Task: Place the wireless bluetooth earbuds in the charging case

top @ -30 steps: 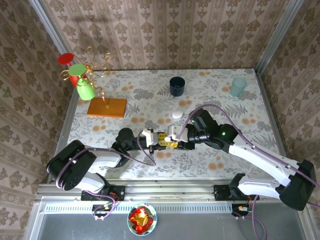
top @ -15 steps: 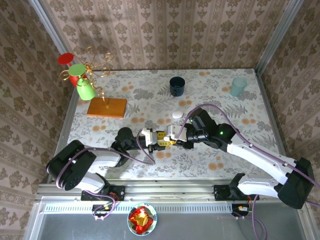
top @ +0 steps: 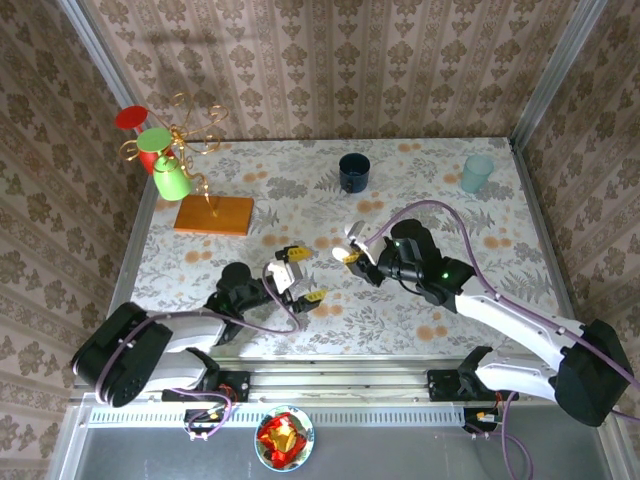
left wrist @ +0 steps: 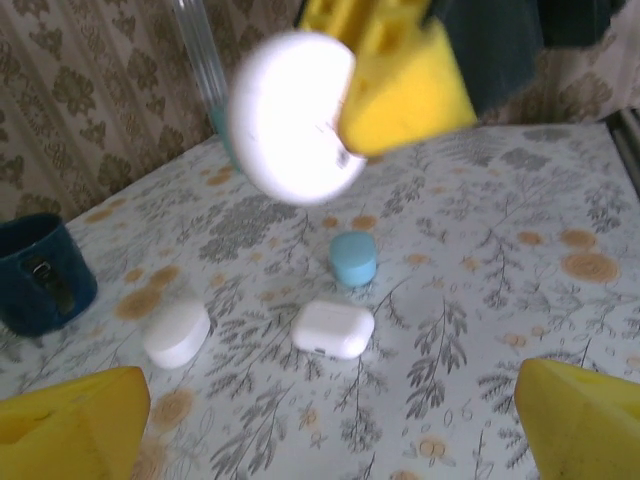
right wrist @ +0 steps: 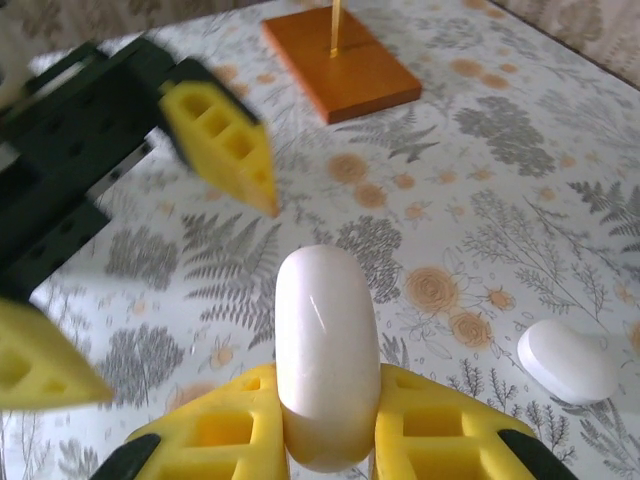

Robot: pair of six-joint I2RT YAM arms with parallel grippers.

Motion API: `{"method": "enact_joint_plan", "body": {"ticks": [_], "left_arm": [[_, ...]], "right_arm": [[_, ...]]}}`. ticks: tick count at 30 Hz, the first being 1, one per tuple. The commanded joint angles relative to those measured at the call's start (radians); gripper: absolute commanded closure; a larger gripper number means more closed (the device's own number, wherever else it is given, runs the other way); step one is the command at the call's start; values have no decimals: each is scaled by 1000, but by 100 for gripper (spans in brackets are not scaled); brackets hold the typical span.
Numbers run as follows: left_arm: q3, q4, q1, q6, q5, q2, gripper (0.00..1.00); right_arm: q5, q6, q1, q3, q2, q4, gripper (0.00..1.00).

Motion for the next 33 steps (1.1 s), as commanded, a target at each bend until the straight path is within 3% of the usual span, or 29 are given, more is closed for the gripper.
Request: {"method": "enact_joint_plan", "body": {"ticks": [1,13,23,33], "left_arm": [[20,-208,-4,80,-59,-60,5],[70,-615,0,137,-167,-302,0],[75,-647,7,150,-136,-290,0],[74,-638,13,121,-160,-283,0]], "right_arm": [[78,221,-8,12,52,85,89],[48,477,-8,149,421,63,87],[-19,499,-12,284,656,53,85],[-16,497,-25,320,732,40,78]]}}
